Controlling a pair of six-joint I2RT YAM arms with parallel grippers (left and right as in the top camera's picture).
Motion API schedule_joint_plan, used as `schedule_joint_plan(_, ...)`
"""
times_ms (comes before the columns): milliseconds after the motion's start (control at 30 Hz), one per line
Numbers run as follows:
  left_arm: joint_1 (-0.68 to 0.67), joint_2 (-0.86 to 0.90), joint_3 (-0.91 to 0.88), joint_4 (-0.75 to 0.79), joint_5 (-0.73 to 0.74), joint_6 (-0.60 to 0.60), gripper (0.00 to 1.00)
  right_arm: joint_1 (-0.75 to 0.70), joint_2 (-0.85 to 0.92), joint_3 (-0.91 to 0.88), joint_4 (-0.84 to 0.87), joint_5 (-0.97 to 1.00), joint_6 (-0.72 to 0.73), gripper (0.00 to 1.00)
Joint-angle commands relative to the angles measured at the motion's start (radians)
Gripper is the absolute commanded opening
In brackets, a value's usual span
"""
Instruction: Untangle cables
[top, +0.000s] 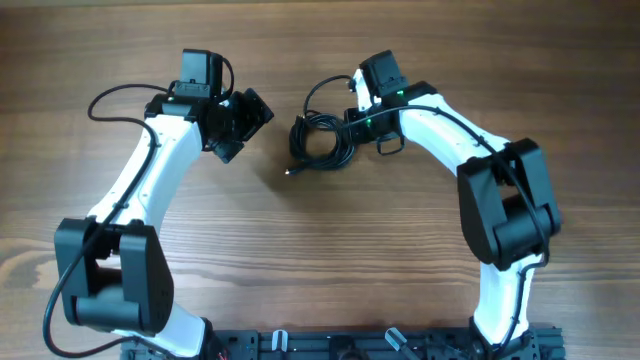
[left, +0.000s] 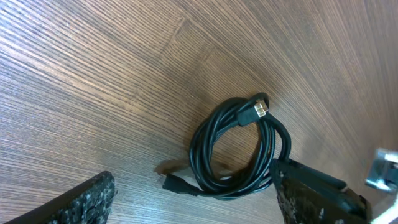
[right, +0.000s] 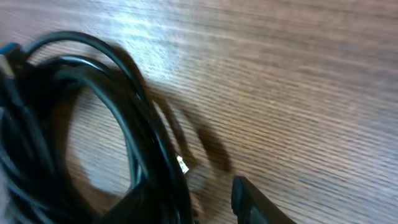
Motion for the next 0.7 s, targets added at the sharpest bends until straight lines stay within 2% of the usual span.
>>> schedule_joint_plan(0,-0.001,0.014,0.011,0.003,0.012,0.02,0.87,0.014,0.048,0.013,0.003,0.099,-0.001,0.32)
schedule_joint_plan(133,-0.004,0.014,0.011,-0.002,0.013,0.019,0.88,0.014,0.053,0.013,0.026,0.168,0.021,0.25)
schedule_joint_plan(267,-0.04,0.014,0.011,0.005,0.011,0.019,0.89,0.014,0.055,0.013,-0.022,0.167,0.019,0.04)
schedule_joint_plan(400,-0.042,0.013,0.011,0.061,0.025,0.017,0.87,0.013,-0.006,0.029,-0.163,0.056,-0.009,0.04)
schedule_joint_plan(500,-0.042,-0.006,0.013,0.128,0.159,0.055,0.83,0.013,-0.167,0.033,-0.207,-0.089,-0.032,0.04)
schedule_joint_plan(600,-0.032,-0.06,0.013,0.195,0.346,0.138,0.81,0.012,-0.342,0.033,-0.206,-0.096,-0.003,0.04)
schedule_joint_plan(667,0.002,-0.115,0.013,0.254,0.484,0.286,0.82,0.012,-0.443,0.033,-0.216,-0.101,-0.003,0.04)
